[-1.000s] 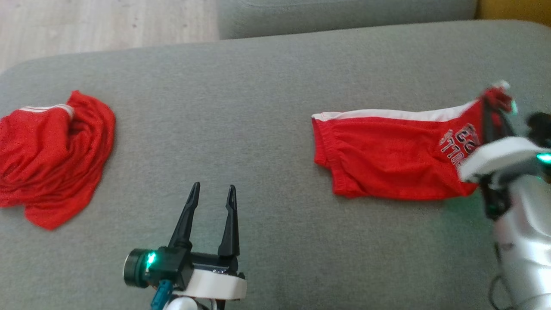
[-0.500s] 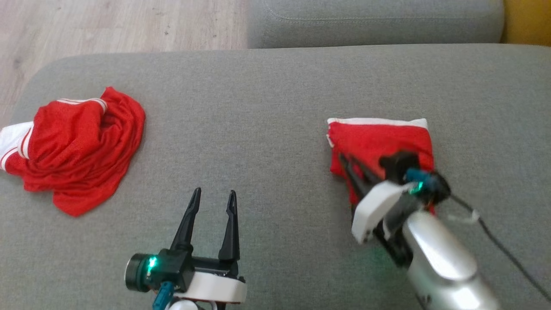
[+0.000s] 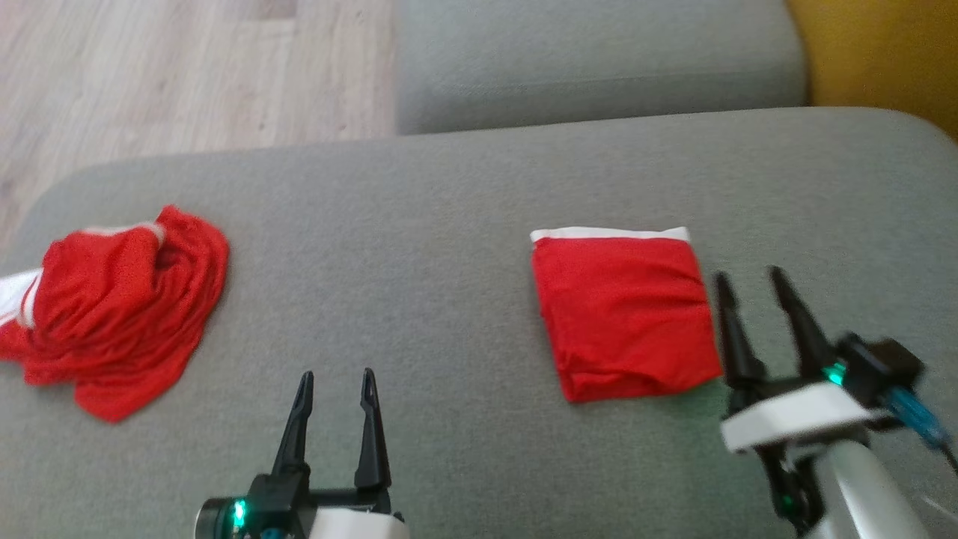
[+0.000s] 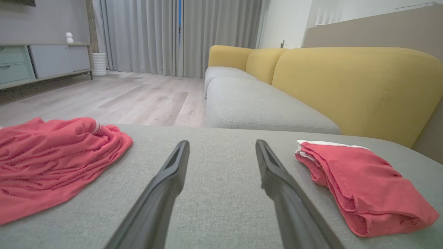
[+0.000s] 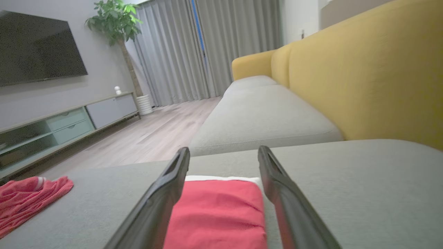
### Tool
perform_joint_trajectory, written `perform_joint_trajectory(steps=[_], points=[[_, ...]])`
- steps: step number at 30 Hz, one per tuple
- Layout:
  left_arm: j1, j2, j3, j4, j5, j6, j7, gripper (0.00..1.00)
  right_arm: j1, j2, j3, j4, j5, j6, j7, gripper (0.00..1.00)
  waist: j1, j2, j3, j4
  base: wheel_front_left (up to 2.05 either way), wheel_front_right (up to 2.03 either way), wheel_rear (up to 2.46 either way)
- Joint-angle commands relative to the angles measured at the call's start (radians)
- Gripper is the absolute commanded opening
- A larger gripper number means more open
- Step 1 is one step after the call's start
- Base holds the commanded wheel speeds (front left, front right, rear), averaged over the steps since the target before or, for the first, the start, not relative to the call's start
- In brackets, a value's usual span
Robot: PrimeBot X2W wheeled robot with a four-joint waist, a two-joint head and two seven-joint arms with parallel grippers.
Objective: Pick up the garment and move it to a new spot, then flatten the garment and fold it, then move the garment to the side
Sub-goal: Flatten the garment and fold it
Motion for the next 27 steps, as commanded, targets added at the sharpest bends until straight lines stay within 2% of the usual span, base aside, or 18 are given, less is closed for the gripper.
perform_joint_trajectory(steps=[1, 4, 11, 27], points=[[-0.019, 0.000, 0.044, -0.039, 0.012, 0.010, -0.009, 1.00, 0.010, 0.015, -0.023, -0.082, -0.012, -0.001, -0.012, 1.00, 0.0001, 0.0000, -0.024, -0.023, 0.00, 0.00, 0.00], [-0.003, 0.000, 0.049, -0.043, 0.026, 0.020, -0.009, 1.00, 0.089, 0.025, -0.058, -0.142, -0.049, -0.001, -0.012, 1.00, 0.0001, 0.0000, -0.041, -0.029, 0.00, 0.00, 0.00], [0.047, 0.000, 0.053, -0.050, 0.058, 0.019, -0.009, 1.00, 0.235, 0.044, -0.087, -0.169, -0.106, -0.001, -0.012, 1.00, 0.0001, 0.0000, -0.081, -0.019, 0.00, 0.00, 0.00], [0.084, 0.000, 0.070, -0.038, 0.088, -0.005, -0.009, 1.00, 0.294, 0.063, -0.089, -0.181, -0.118, -0.001, -0.012, 1.00, 0.0001, 0.0000, -0.100, -0.019, 0.00, 0.00, 0.00]])
